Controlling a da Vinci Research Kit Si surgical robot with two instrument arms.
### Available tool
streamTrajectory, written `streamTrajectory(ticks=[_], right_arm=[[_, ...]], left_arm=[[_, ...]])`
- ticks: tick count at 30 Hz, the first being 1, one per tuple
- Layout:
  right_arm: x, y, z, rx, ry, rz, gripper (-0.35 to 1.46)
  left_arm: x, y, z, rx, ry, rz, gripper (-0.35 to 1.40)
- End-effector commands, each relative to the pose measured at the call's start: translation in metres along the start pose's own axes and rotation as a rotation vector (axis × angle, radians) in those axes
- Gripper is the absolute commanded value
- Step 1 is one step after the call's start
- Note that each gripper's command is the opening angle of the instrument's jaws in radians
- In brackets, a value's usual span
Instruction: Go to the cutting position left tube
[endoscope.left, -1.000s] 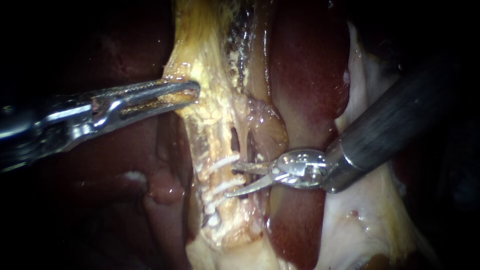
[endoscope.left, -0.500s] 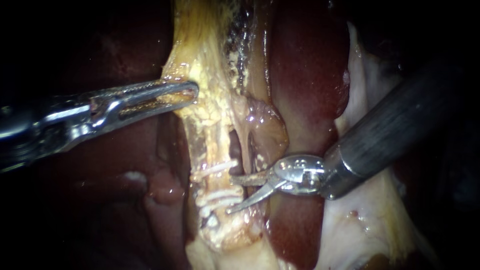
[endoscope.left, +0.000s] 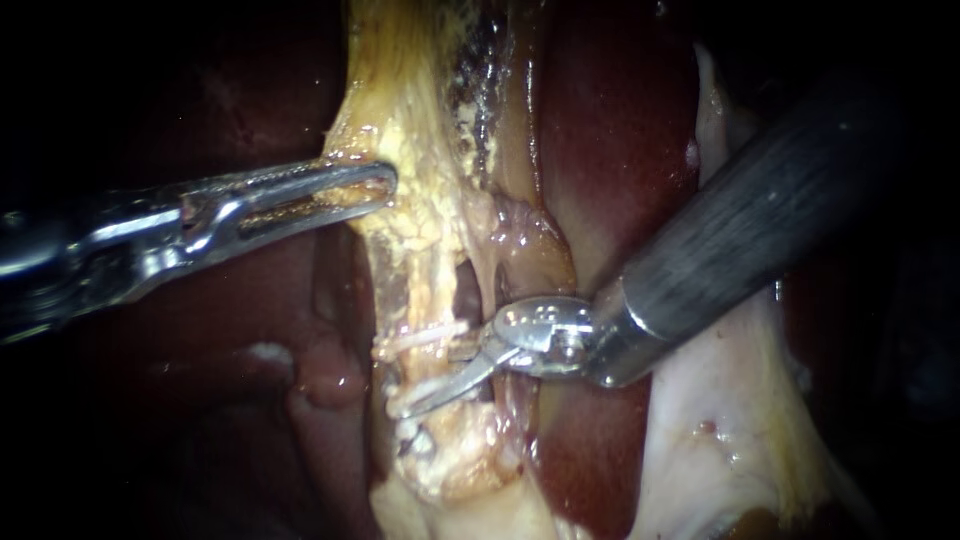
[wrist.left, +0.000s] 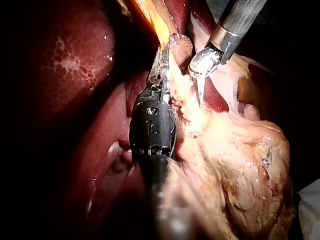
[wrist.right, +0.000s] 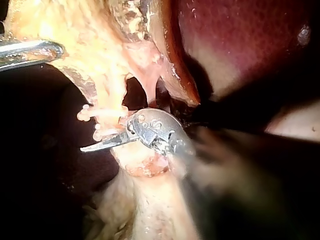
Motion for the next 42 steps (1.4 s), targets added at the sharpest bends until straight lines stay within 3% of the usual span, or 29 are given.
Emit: streamTrajectory(ticks=[1, 10, 14, 25, 42], right_arm=[[0.0, -0.0001, 0.0, 0.003, 0.005, -0.002, 1.33], [0.0004, -0.0008, 0.0005, 0.064, 0.021, 0.055, 1.23], [0.0004, -0.0009, 0.001, 0.08, 0.014, 0.156, 1.18], [0.0003, 0.0006, 0.0022, 0.061, 0.011, 0.386, 1.16], [-0.0006, 0.0012, 0.0027, 0.058, 0.006, 0.436, 1.13]], left_arm=[[0.0001, 0.0003, 0.0001, 0.001, 0.0, -0.001, -0.35], [0.0003, 0.0012, 0.0002, 0.0, 0.0, 0.0, -0.35], [0.0003, 0.0011, 0.0003, -0.001, 0.0, 0.0, -0.35], [0.0005, 0.001, 0.0005, -0.003, -0.001, 0.001, -0.35], [0.0006, 0.0009, 0.0006, -0.004, -0.001, 0.001, -0.35]])
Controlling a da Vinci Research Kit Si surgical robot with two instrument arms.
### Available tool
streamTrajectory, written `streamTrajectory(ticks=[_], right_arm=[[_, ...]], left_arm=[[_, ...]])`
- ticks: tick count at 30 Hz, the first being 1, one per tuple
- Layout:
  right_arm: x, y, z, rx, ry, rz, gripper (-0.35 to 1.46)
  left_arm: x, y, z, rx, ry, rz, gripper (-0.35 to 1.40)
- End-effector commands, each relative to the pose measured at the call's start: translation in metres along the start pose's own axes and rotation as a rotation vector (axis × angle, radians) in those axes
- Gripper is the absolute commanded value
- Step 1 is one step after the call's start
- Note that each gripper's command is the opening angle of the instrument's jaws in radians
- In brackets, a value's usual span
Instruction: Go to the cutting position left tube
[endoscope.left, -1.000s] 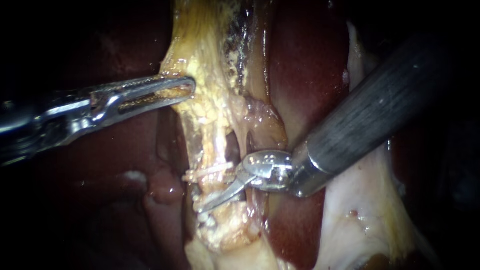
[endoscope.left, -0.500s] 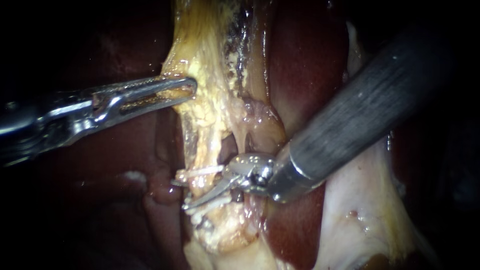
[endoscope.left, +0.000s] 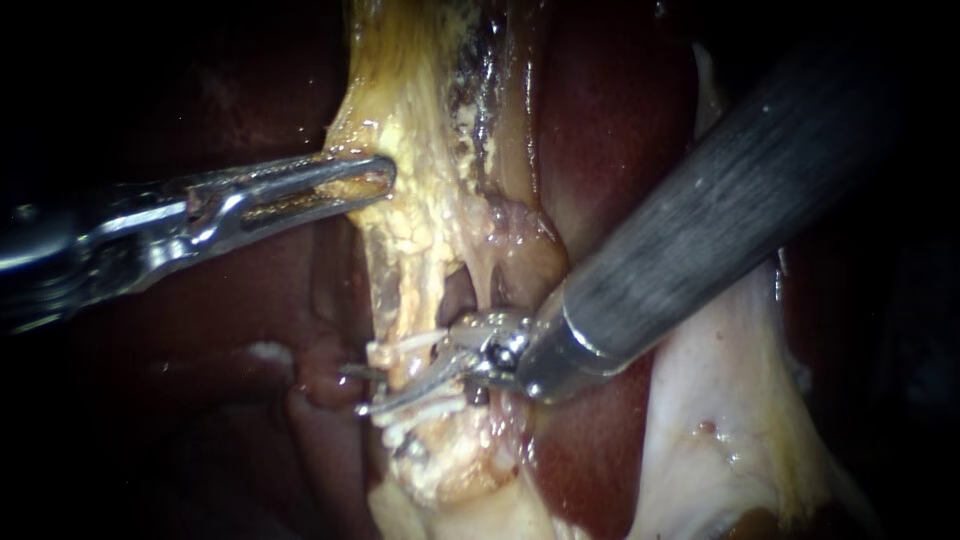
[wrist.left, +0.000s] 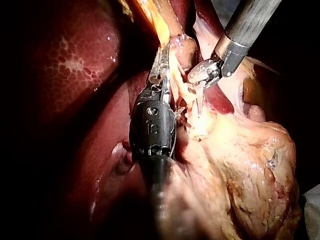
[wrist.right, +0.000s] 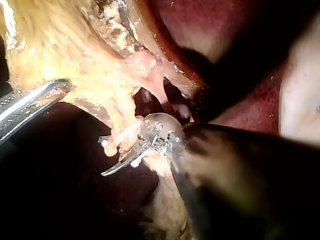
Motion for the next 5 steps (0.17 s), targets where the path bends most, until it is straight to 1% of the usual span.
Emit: streamTrajectory(ticks=[1, 5], right_arm=[[0.0, 0.0, 0.0, -0.001, 0.001, 0.0, 1.13], [0.0, 0.0001, -0.0002, -0.001, 0.0, 0.0, 1.13]], left_arm=[[0.0, 0.0, 0.0, 0.0, 0.0, 0.0, -0.35], [0.0, 0.0, 0.0, 0.0, 0.0, 0.0, -0.35]])
